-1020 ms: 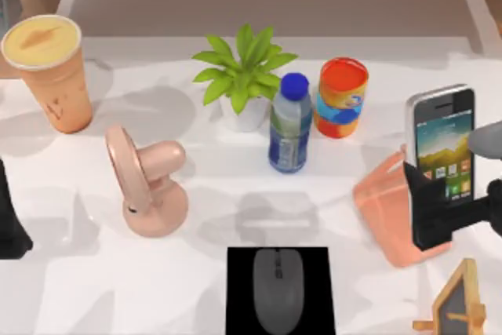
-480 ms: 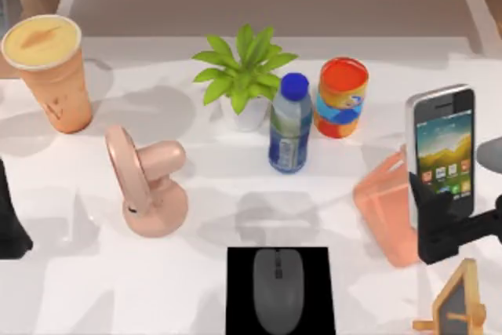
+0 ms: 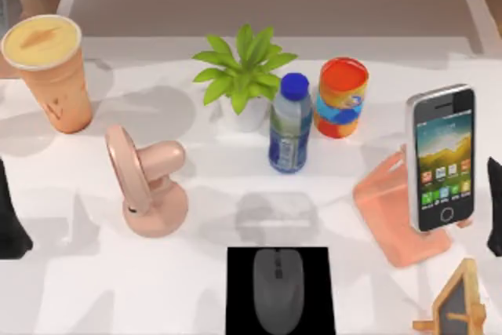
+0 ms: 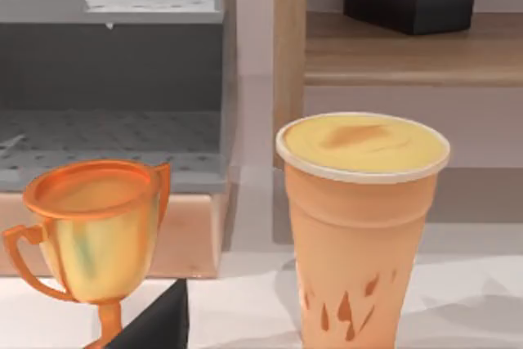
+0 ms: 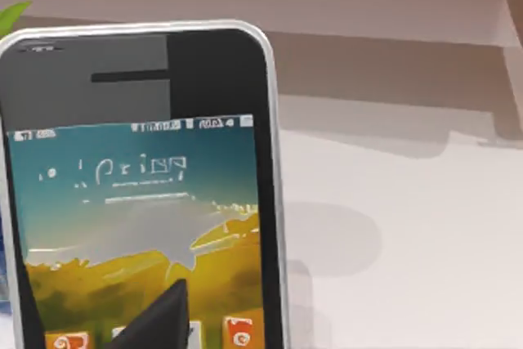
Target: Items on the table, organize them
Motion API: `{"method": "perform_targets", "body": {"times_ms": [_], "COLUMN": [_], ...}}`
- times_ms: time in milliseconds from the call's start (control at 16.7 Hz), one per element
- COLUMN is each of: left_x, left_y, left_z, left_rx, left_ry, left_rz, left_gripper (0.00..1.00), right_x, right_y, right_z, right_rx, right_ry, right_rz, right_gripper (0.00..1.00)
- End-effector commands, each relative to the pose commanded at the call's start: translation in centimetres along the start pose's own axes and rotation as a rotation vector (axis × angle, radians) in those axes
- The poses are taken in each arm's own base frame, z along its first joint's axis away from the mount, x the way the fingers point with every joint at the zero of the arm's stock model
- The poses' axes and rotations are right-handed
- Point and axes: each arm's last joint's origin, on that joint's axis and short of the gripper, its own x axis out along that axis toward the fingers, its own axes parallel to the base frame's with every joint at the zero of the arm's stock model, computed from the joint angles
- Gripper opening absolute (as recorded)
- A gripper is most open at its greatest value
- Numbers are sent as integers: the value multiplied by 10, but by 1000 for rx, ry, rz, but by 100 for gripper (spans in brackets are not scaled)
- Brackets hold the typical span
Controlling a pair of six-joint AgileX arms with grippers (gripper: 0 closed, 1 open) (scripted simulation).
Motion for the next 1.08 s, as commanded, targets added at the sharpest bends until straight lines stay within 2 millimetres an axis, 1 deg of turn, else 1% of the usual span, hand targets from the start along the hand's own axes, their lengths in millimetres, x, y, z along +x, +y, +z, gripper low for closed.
{"method": "perform_targets", "body": {"times_ms": [240,480,900,1080], "left_x": [0,0,0,4], "left_y": [0,0,0,0], "left_z": [0,0,0,-3], "left_rx": [0,0,0,25], "left_ry": [0,0,0,12], "left_rz": [0,0,0,17], "left_gripper": [100,100,100,100], "right_x": [-15,-22,-22,-22], "right_y": [-25,-39,-41,-41], "right_z": [-18,-32,-34,-34], "right_rx": [17,-1,-6,-6], "right_ry": [-142,-242,-254,-254], "right_rz": [-105,-187,-198,-198], "right_gripper": [100,100,100,100]}}
